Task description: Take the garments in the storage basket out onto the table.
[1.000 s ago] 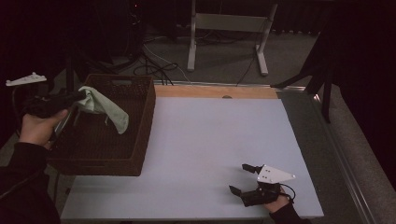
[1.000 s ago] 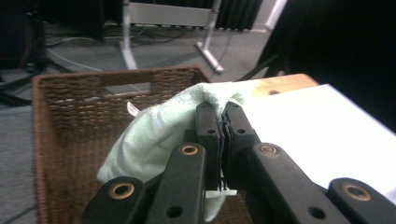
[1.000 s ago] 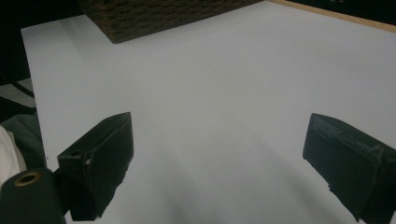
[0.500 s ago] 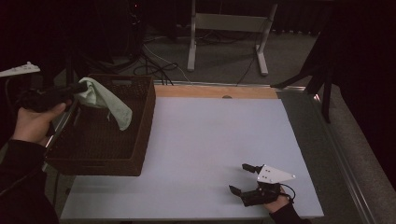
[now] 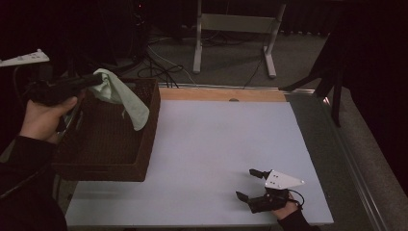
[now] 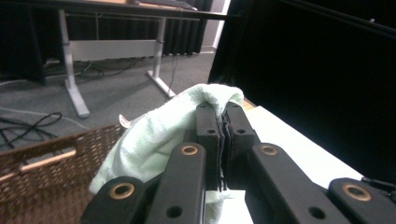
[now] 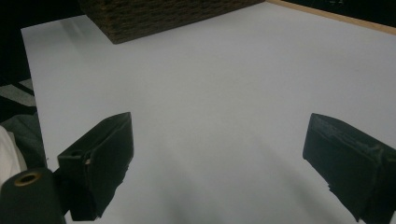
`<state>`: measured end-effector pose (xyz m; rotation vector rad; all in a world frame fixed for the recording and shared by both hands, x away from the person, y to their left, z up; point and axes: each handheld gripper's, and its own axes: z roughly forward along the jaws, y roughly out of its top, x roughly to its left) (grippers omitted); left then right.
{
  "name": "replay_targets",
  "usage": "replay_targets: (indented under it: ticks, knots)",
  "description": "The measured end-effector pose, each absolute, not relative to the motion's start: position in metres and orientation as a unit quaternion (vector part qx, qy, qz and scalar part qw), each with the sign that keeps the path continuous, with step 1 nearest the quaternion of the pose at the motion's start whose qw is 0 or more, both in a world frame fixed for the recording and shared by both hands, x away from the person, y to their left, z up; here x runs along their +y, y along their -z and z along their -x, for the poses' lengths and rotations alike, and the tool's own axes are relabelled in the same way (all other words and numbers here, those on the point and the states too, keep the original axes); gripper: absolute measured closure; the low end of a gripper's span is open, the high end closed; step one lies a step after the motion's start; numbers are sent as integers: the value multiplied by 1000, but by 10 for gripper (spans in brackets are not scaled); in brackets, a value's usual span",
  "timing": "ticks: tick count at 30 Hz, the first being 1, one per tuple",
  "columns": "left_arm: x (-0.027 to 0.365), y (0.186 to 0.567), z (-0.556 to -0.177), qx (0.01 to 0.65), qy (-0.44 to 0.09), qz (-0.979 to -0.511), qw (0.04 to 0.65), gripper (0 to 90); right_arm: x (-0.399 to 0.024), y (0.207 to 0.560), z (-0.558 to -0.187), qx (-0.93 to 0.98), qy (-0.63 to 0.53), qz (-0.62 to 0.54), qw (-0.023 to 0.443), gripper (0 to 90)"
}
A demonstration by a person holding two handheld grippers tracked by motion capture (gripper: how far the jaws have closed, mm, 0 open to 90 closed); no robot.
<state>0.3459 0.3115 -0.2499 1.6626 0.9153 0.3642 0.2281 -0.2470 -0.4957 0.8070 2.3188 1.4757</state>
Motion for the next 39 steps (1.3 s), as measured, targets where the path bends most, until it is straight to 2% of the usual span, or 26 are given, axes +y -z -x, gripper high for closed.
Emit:
replay_targets:
  ticks: [14,22,39]
  knots:
    - [263,244,-355,345,-127,-724,583,874,-248,495,-228,801,-512,-278,139,91]
    - [221,251,-371,315,-100,-741,584,874,-249,494,-228,799,-514,-280,139,92]
    - [160,266,-402,294,-74,-758,578,873,-251,493,-227,795,-520,-277,142,92]
